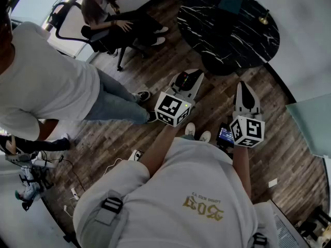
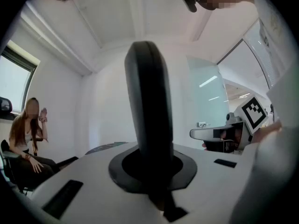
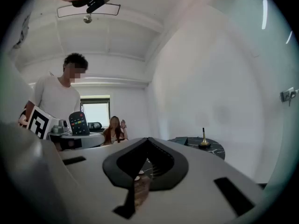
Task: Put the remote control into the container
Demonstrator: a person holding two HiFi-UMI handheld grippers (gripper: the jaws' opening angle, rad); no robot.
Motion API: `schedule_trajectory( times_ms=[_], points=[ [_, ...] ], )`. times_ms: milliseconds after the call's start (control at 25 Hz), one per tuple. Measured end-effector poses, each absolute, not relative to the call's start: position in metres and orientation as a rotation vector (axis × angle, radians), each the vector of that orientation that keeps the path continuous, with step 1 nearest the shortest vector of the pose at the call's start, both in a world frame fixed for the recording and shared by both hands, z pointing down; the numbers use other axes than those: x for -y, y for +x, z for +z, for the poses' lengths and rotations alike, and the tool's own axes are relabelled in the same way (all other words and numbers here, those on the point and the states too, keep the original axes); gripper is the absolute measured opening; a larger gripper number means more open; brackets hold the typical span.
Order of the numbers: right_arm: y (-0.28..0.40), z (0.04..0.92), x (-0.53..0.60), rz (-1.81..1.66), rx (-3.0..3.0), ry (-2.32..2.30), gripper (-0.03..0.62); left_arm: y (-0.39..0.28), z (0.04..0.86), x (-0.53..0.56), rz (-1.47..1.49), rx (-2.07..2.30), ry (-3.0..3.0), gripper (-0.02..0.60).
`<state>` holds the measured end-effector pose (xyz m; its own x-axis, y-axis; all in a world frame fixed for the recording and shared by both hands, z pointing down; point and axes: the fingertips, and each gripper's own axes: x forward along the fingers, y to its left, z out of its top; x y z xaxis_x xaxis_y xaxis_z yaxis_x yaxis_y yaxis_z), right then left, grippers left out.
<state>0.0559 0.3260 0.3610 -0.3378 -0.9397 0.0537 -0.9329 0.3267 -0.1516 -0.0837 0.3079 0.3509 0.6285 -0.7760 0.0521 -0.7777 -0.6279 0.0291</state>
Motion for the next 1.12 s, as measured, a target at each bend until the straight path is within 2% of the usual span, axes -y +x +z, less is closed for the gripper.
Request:
schedule_trajectory(
  times_ms=[560, 1120],
  points=[
    [0.085, 0.366, -0.337, -0.247, -2.524, -1.768, 0.011, -0.056, 0.360, -0.317, 0.058, 1.325, 2.771, 0.023],
    [0.100, 0.369, -0.269, -0.233, -2.511, -1.807, 0.011, -0.043, 0.366, -0.243, 0.054, 1.303, 2.782, 0.023]
  ],
)
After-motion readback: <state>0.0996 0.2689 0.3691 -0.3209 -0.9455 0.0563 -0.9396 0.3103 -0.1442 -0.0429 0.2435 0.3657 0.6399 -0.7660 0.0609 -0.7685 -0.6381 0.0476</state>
